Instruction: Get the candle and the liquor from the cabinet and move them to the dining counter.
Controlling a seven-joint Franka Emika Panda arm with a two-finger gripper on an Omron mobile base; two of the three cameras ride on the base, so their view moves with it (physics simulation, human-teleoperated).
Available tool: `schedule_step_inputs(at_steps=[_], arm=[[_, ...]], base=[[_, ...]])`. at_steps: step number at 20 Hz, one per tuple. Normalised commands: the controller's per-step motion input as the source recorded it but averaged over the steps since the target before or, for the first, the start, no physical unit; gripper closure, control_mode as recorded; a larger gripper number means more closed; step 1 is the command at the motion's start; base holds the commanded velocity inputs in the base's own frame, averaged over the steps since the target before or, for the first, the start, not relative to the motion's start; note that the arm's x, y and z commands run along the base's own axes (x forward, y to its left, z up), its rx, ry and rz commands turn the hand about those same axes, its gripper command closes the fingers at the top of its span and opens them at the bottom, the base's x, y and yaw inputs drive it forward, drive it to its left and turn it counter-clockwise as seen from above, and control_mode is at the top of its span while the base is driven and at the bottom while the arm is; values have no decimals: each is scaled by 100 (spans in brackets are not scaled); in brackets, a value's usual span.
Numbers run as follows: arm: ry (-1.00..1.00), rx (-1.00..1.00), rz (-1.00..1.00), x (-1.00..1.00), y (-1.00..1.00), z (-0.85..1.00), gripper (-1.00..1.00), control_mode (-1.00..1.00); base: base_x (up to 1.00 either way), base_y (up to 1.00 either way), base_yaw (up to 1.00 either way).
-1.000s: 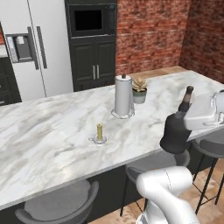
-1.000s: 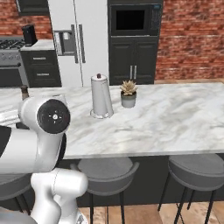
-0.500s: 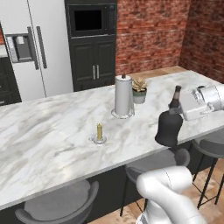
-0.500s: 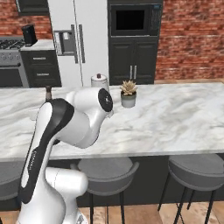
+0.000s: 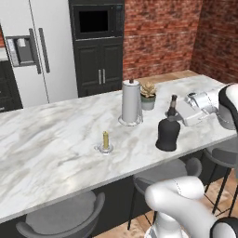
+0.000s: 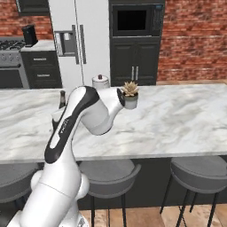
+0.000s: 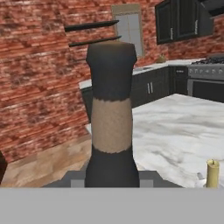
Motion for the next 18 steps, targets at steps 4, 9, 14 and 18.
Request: schedule_step_inputs(at_steps=[4, 9, 14, 18], arm=[[0, 0, 9, 61, 5, -38, 100, -100], [3, 0, 10, 56, 0, -24, 100, -100], [2, 0, 9, 47, 0, -22, 100, -100], [3, 0, 10, 37, 0, -22, 100, -100]], base=[[0, 0, 0], [0, 0, 0], [0, 0, 0], [0, 0, 0]])
